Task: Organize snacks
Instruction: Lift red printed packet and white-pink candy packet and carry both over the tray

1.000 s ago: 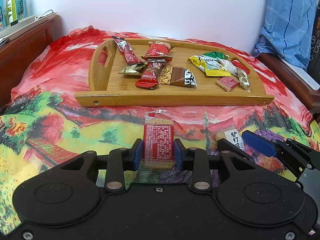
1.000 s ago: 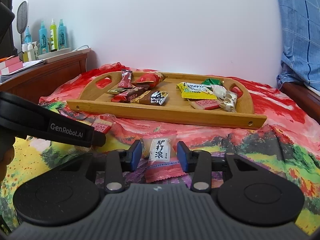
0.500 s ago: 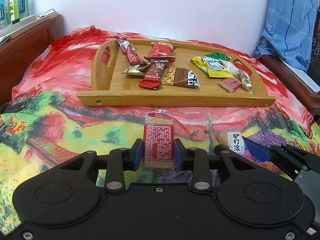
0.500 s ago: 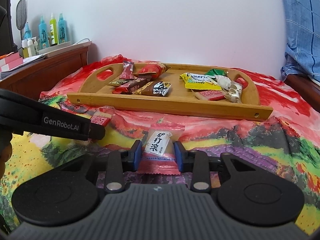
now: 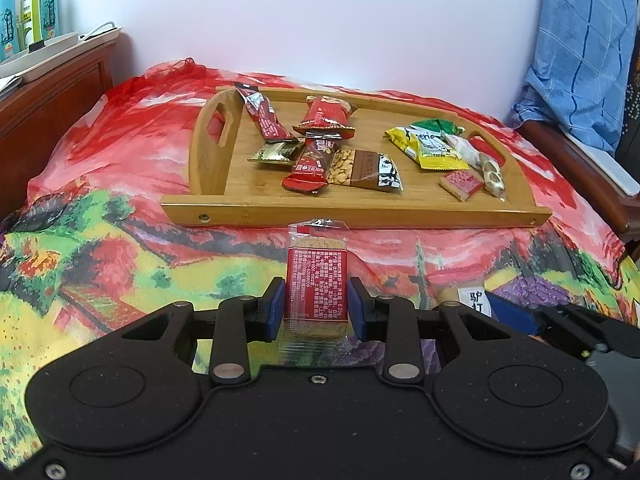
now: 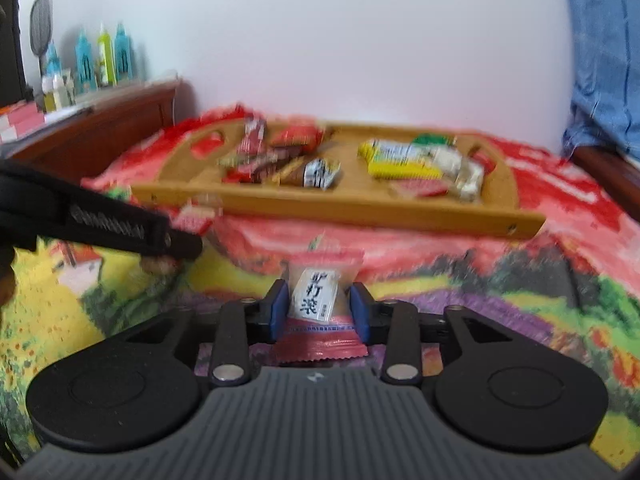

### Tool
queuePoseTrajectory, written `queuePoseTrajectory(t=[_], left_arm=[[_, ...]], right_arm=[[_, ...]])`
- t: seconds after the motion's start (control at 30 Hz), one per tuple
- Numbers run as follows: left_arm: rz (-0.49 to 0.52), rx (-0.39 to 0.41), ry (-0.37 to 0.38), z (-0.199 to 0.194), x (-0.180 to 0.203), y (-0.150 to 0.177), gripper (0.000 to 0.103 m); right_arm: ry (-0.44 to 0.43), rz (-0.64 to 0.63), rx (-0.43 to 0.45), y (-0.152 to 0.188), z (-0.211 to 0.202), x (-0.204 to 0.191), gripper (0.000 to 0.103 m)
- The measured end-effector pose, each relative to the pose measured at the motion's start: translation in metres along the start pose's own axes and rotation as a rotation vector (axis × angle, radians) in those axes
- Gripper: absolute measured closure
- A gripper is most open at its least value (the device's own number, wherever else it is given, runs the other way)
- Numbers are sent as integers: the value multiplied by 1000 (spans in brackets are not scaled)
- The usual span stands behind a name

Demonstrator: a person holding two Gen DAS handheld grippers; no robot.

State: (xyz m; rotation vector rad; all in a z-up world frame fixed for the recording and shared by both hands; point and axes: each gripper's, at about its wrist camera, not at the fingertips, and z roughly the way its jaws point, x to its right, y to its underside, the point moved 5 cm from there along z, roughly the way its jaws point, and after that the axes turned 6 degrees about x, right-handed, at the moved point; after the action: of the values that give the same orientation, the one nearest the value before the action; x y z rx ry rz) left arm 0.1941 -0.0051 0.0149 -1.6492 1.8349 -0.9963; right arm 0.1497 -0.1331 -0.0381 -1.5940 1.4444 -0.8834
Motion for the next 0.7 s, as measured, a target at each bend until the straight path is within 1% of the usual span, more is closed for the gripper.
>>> queuePoseTrajectory(t=[0.03,0.1,0.13,0.2,0.27,0.33,0.47,0.57,0.7], left_arm=[[-2,0,-1,0,0,-1,72],[-5,4,-3,0,0,-2,72],[-5,6,-4,0,0,-3,72],[-6,11,-7,-1,0,-5,72],[-8,18,-6,-3,1,-9,72],[-7,25,-2,-5,2,-12,72],[6,39,-4,-4,6,-23,72],[-10,44,-2,0,7,-34,72],[5,66,-8,7,12,-51,72]], right_arm=[[4,-11,7,0,0,-1,67],[-15,-13,3,-4,-1,-3,68],[-32,14,13,-7,-5,-2,69],[-38,29,43,-11,-12,0,69],[-27,30,75,-16,-18,3,69],[-27,61,86,-21,-20,9,69],[-10,94,122,-36,-16,21,69],[-7,103,155,-51,-11,30,69],[-5,117,174,-67,-2,43,69]])
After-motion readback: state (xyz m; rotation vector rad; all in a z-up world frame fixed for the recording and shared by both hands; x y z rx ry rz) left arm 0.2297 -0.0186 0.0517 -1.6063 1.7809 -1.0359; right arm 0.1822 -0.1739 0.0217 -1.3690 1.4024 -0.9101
